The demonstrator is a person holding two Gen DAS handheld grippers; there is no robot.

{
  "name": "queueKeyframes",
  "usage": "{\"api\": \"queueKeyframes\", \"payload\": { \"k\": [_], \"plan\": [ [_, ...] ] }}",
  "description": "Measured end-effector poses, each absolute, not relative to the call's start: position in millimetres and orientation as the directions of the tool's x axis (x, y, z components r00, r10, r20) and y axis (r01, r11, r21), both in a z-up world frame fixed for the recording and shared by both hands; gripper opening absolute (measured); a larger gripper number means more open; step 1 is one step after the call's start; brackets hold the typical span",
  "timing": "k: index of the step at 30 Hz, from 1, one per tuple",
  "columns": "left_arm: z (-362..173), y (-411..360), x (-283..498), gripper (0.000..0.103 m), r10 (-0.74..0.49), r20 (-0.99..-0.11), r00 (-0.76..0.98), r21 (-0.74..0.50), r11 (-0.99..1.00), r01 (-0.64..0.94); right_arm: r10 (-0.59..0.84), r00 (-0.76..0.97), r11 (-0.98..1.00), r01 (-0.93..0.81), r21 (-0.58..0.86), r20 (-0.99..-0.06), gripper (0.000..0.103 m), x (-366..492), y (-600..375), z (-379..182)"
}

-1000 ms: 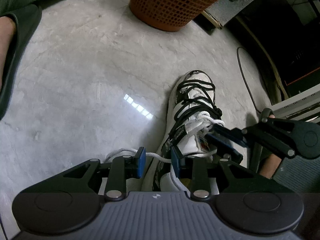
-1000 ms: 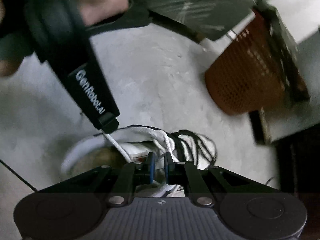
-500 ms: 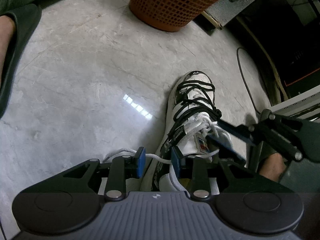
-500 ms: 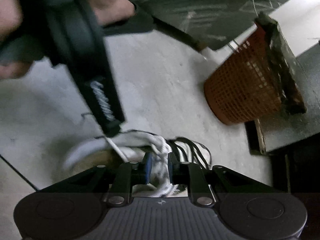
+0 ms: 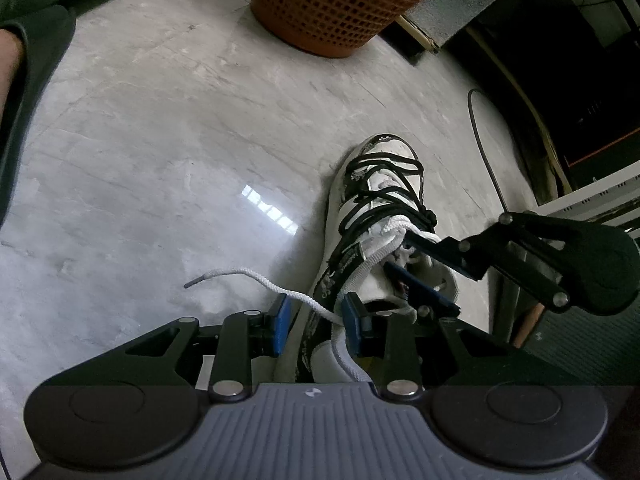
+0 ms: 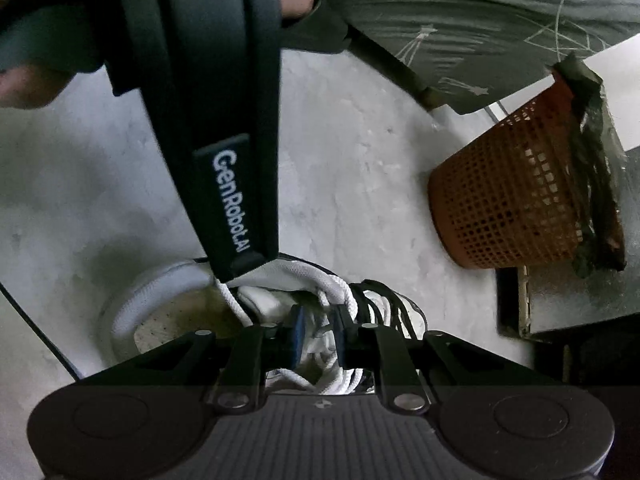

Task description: Lace up shoes with both hands

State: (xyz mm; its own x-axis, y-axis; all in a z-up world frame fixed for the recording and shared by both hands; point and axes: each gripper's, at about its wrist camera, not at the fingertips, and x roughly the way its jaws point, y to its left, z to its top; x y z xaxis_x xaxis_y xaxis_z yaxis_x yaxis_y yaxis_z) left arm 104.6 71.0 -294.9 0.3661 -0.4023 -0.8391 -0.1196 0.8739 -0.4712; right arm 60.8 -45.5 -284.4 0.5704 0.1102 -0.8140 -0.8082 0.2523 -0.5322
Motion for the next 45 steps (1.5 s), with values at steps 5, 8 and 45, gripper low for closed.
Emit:
{"api": "queueKeyframes", "payload": {
  "k": [5, 8, 45],
  "plan": [
    [-294, 70, 105, 0.033, -0.401, -0.841, 0.364, -0.468, 0.876, -0.117, 0.143, 0.491, 0.254, -0.857, -0.448, -0.859, 0.006, 65, -46, -279],
    [-295, 70, 105, 0.034, -0.400, -0.841, 0.365, -0.467, 0.876, -0.115, 0.162, 0.442, 0.254, -0.883, -0.395, -0.882, 0.000, 68, -46, -275],
    [-293, 73, 103, 0.034, -0.396, -0.844, 0.363, -0.466, 0.875, -0.129, 0.163, 0.443, 0.308, -0.872, -0.382, -0.881, 0.012, 83, -51, -267]
  ]
}}
